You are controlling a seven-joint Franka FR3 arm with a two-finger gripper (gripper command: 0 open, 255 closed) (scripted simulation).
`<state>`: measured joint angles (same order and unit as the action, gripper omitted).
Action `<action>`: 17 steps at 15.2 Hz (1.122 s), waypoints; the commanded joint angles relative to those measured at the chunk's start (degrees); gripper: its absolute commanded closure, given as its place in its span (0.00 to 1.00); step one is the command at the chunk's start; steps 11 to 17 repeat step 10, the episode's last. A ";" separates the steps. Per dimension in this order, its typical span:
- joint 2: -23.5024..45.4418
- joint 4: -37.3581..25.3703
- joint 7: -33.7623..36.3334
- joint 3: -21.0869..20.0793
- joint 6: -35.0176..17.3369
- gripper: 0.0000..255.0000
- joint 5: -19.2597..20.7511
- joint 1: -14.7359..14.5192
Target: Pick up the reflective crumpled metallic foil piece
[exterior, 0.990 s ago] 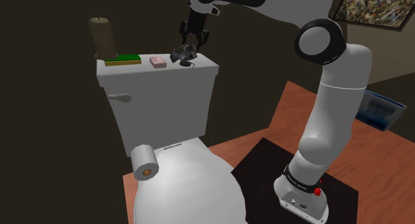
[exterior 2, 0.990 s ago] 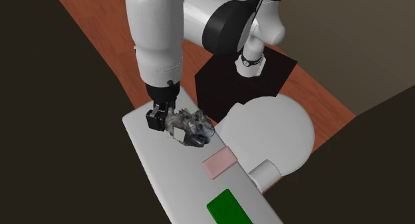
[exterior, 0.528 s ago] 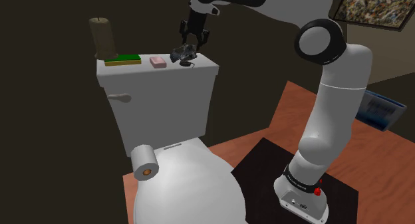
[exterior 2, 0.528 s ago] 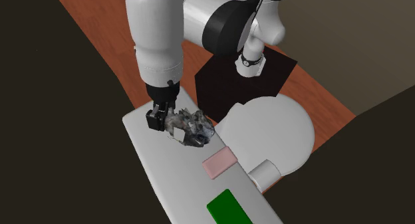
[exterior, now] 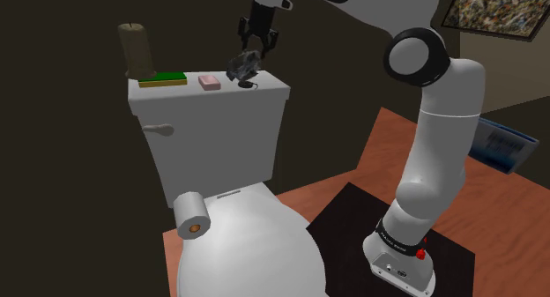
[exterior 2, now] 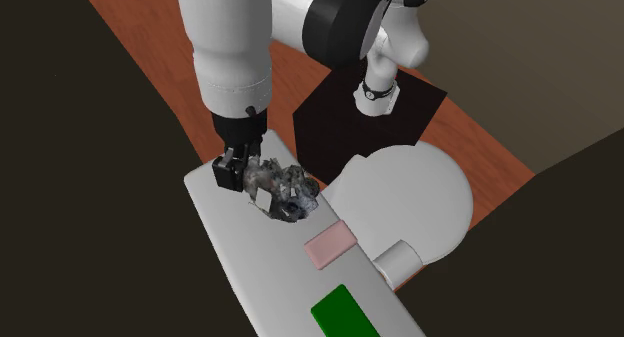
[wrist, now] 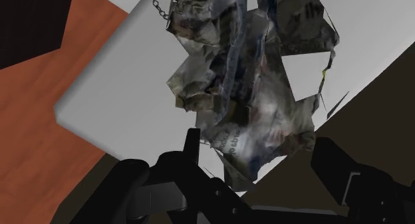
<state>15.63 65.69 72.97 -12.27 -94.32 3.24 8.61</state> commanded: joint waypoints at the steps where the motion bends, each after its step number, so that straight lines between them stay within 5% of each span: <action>1: 0.96 -3.14 0.12 -0.04 2.21 1.00 0.27 -0.29; 8: 7.54 -19.29 0.37 -0.06 11.84 1.00 1.92 -2.14; 17: 7.78 -19.82 0.36 -0.03 12.13 1.00 1.97 -2.23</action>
